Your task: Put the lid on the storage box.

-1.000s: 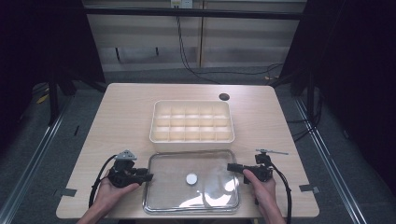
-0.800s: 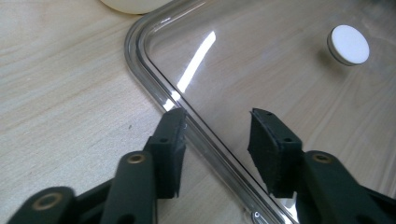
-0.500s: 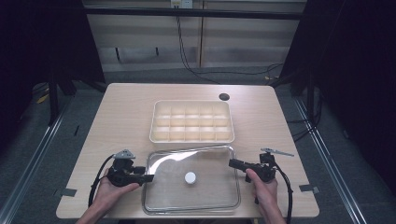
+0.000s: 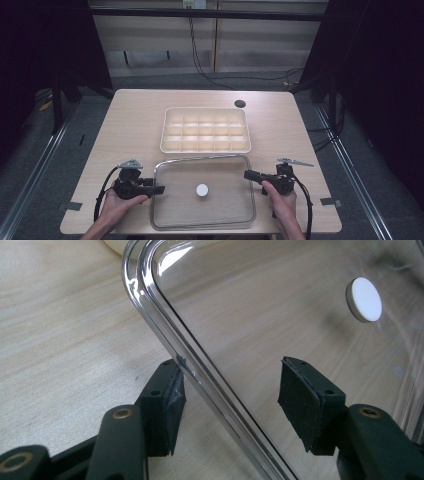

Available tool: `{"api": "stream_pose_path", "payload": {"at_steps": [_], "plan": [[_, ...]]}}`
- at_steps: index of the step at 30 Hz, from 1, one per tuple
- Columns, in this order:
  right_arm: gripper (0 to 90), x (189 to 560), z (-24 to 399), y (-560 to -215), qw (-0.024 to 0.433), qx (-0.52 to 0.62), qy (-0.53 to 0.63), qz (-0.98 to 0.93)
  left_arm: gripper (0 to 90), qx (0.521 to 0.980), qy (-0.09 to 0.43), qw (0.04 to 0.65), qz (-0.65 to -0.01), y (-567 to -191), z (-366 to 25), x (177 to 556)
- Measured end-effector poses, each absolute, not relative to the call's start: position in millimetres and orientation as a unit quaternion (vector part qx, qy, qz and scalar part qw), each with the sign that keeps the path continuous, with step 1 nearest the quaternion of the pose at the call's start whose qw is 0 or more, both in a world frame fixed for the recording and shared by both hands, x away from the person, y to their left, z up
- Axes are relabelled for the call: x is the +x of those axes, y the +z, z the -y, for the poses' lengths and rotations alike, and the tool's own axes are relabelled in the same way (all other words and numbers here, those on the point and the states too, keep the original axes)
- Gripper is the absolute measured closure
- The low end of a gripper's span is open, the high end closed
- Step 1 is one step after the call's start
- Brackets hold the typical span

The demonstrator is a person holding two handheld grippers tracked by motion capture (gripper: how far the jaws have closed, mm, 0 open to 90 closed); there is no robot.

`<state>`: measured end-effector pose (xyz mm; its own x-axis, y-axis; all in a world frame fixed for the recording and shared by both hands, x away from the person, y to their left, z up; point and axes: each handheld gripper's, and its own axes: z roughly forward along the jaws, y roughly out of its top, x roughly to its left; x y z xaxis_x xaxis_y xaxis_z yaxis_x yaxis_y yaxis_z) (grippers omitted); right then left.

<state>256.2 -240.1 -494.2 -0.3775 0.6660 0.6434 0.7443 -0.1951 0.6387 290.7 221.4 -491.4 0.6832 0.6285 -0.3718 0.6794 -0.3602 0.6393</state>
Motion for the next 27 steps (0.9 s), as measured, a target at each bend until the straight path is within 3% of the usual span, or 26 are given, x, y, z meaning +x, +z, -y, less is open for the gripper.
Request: {"api": "stream_pose_path", "payload": {"at_steps": [27], "plan": [[71.6, 254.1, 236.1, -481.9, -0.004, -0.551, -0.525, 0.648, 57.9, 0.800, -0.009, 0.457, -0.389, -469.1, -229.1, 288.0]]}}
